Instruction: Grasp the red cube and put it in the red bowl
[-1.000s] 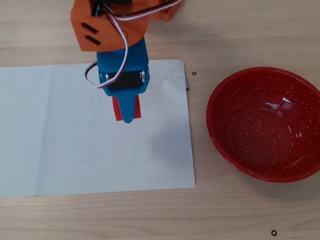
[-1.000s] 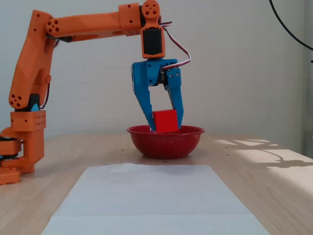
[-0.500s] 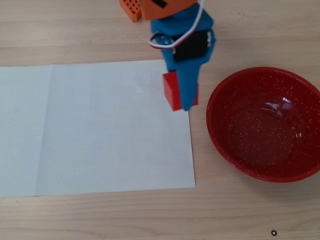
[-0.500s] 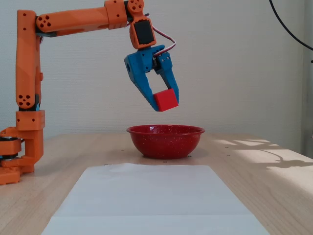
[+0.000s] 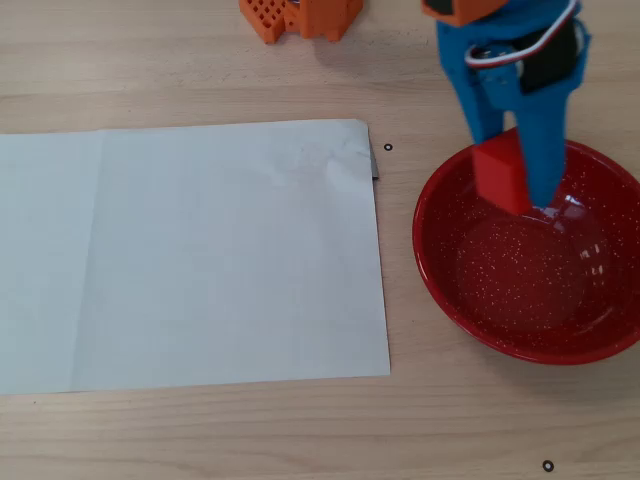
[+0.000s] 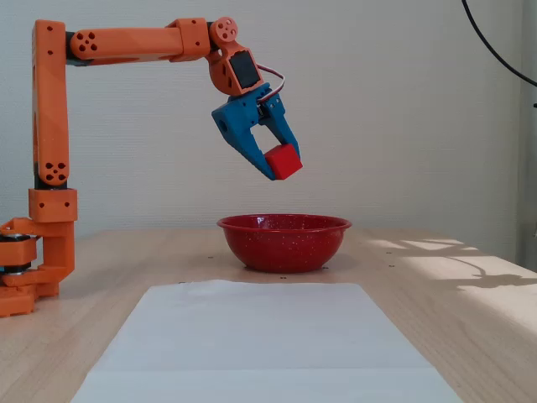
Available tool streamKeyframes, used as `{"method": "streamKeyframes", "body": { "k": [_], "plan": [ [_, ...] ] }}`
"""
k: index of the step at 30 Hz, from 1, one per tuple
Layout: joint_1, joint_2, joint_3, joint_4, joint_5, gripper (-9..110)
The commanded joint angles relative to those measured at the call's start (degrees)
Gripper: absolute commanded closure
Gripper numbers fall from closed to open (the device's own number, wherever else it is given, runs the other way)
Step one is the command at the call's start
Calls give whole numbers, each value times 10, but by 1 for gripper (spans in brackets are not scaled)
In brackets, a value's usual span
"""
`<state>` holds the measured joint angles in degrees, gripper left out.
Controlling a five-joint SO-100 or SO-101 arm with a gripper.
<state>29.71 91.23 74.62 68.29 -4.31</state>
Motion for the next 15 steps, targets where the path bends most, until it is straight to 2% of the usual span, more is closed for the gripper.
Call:
{"method": "streamKeyframes", "body": {
  "k": [1, 9, 15],
  "plan": [
    [25, 82, -10, -40, -15, 101],
    [62, 75, 82, -150, -24, 78],
    [64, 66, 105, -175, -25, 71]
  ]
}}
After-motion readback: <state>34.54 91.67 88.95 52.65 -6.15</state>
